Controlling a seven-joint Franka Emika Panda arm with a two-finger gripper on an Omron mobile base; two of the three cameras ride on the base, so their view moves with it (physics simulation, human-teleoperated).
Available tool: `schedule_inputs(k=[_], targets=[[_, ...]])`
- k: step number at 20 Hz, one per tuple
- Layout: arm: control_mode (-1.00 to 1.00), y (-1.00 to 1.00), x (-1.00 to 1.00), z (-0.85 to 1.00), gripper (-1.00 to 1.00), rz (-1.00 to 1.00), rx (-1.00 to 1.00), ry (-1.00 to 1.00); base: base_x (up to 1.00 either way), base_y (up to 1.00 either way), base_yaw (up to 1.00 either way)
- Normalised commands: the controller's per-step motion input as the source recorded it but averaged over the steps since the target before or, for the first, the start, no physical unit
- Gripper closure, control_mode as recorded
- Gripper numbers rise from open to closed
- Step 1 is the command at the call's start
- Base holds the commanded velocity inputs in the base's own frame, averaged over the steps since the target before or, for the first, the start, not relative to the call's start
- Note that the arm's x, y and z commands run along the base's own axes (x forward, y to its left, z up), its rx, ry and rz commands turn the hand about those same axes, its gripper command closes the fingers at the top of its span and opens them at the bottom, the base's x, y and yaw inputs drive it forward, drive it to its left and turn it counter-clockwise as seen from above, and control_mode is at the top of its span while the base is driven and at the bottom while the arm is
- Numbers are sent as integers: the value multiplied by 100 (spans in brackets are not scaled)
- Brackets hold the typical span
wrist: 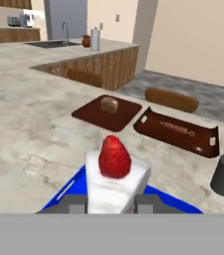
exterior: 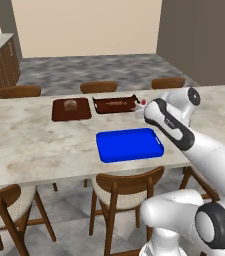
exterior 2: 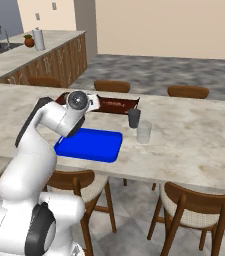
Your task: Take the cakes from the fridge and place them on the empty tray on the dining counter.
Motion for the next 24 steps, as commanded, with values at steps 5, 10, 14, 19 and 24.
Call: schedule_inputs(k=[5, 10, 14, 19, 24], targets=[[-100, -2, 13, 0, 100, 23, 0, 14, 0, 0, 0], [-100, -3, 7, -5, 100, 40, 0, -4, 0, 0, 0], [-100, -2, 0, -43, 100, 37, 0, -44, 0, 0, 0], [-100, 0, 5, -12, 100, 23, 0, -1, 0, 0, 0], [-100, 0, 3, -10, 100, 13, -6, 23, 0, 0, 0]])
